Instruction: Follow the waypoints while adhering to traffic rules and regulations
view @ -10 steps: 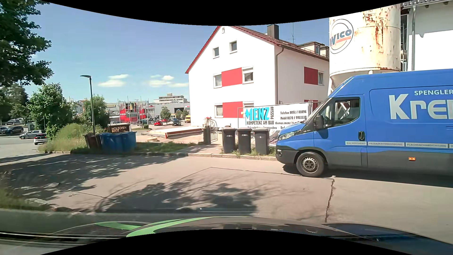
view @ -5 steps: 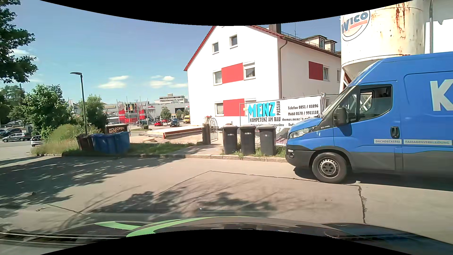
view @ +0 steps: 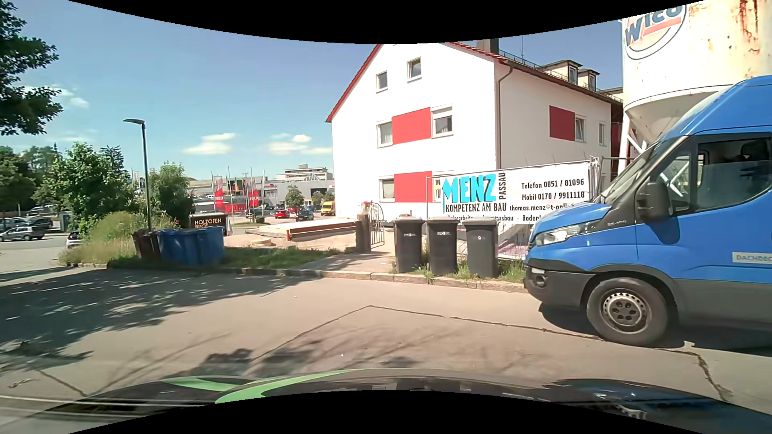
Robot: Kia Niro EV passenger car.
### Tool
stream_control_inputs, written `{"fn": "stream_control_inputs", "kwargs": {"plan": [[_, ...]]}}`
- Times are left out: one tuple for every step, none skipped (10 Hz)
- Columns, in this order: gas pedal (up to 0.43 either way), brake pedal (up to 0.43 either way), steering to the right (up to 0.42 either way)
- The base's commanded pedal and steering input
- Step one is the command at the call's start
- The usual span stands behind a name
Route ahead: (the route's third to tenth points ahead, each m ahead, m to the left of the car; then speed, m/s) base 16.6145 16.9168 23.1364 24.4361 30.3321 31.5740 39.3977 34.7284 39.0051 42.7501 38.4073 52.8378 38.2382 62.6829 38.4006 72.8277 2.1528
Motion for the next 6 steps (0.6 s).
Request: {"fn": "stream_control_inputs", "kwargs": {"plan": [[0.15, 0.0, -0.301], [0.157, 0.0, -0.342], [0.169, 0.0, -0.382], [0.169, 0.0, -0.426], [0.177, 0.0, -0.481], [0.177, 0.0, -0.517]]}}
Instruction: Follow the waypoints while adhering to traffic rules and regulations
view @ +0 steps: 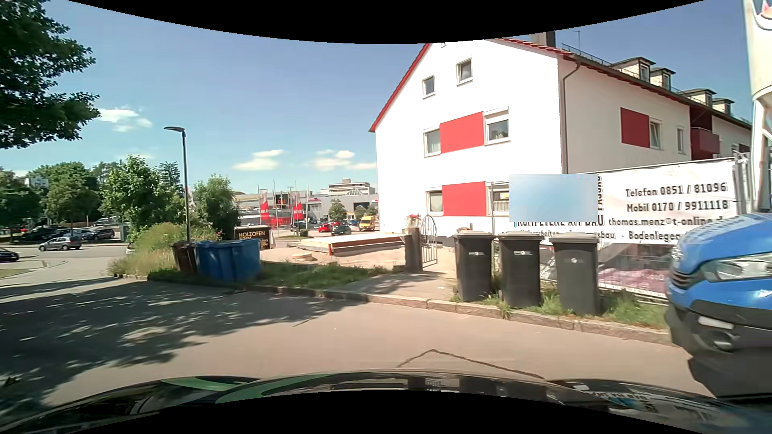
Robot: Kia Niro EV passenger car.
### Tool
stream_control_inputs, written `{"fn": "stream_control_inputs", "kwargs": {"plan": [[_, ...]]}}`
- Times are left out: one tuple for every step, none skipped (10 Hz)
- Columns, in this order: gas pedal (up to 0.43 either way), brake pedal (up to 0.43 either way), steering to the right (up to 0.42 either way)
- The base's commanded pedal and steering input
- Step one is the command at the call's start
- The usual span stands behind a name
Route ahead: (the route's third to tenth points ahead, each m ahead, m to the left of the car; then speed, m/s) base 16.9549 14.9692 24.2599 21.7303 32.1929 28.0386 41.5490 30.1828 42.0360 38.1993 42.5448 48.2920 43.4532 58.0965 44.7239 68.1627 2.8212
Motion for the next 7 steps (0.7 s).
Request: {"fn": "stream_control_inputs", "kwargs": {"plan": [[0.177, 0.0, -0.54], [0.177, 0.0, -0.558], [0.197, 0.0, -0.566], [0.197, 0.0, -0.567], [0.169, 0.0, -0.567], [0.189, 0.0, -0.564], [0.197, 0.0, -0.558]]}}
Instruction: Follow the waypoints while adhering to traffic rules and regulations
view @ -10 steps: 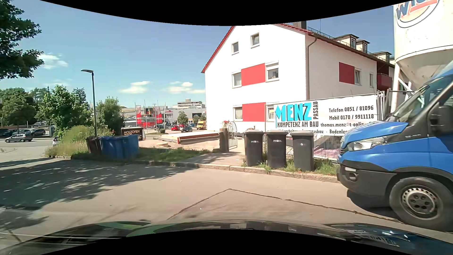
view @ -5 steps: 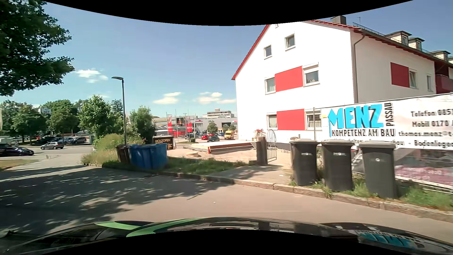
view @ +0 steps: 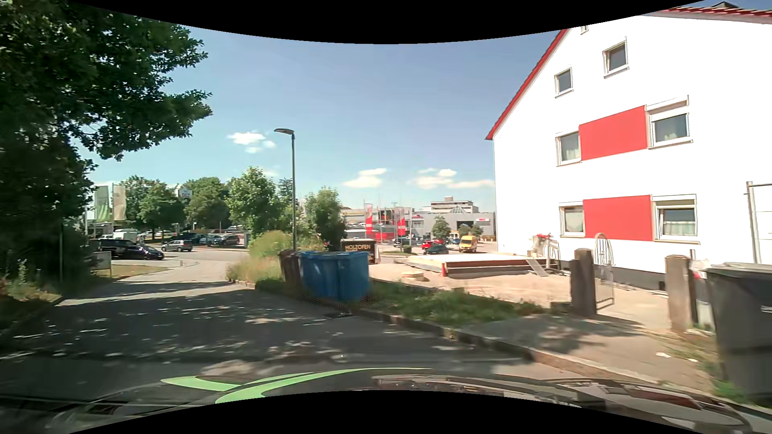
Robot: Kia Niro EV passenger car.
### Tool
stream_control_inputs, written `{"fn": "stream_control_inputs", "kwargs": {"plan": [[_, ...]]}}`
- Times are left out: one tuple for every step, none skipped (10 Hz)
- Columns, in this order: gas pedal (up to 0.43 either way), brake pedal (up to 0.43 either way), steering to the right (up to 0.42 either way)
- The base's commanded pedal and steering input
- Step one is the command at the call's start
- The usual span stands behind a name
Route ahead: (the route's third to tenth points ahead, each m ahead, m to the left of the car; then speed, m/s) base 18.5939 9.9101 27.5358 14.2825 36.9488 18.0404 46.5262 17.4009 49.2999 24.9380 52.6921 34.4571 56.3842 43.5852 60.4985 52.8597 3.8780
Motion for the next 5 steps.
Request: {"fn": "stream_control_inputs", "kwargs": {"plan": [[0.197, 0.0, -0.552], [0.197, 0.0, -0.539], [0.209, 0.0, -0.527], [0.22, 0.0, -0.516], [0.22, 0.0, -0.502]]}}
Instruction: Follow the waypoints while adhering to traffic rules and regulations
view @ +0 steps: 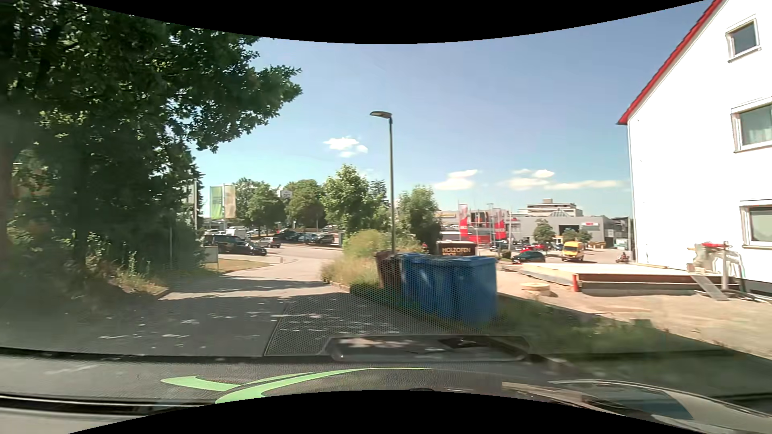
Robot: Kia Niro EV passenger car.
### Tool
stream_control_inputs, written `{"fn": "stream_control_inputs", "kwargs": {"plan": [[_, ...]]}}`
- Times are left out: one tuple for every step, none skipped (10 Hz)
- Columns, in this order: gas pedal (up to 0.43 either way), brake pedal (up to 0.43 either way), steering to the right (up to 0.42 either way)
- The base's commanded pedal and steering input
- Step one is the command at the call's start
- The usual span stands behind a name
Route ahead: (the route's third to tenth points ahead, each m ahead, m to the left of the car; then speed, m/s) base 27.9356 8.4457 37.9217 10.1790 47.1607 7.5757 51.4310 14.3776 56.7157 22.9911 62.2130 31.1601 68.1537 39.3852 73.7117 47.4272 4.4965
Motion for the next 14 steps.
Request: {"fn": "stream_control_inputs", "kwargs": {"plan": [[0.22, 0.0, -0.472], [0.22, 0.0, -0.434], [0.22, 0.0, -0.398], [0.22, 0.0, -0.355], [0.22, 0.0, -0.316], [0.22, 0.0, -0.275], [0.22, 0.0, -0.226], [0.22, 0.0, -0.173], [0.22, 0.0, -0.129], [0.22, 0.0, -0.09], [0.197, 0.0, -0.042], [0.197, 0.0, -0.009], [0.189, 0.0, 0.018], [0.189, 0.0, 0.032]]}}
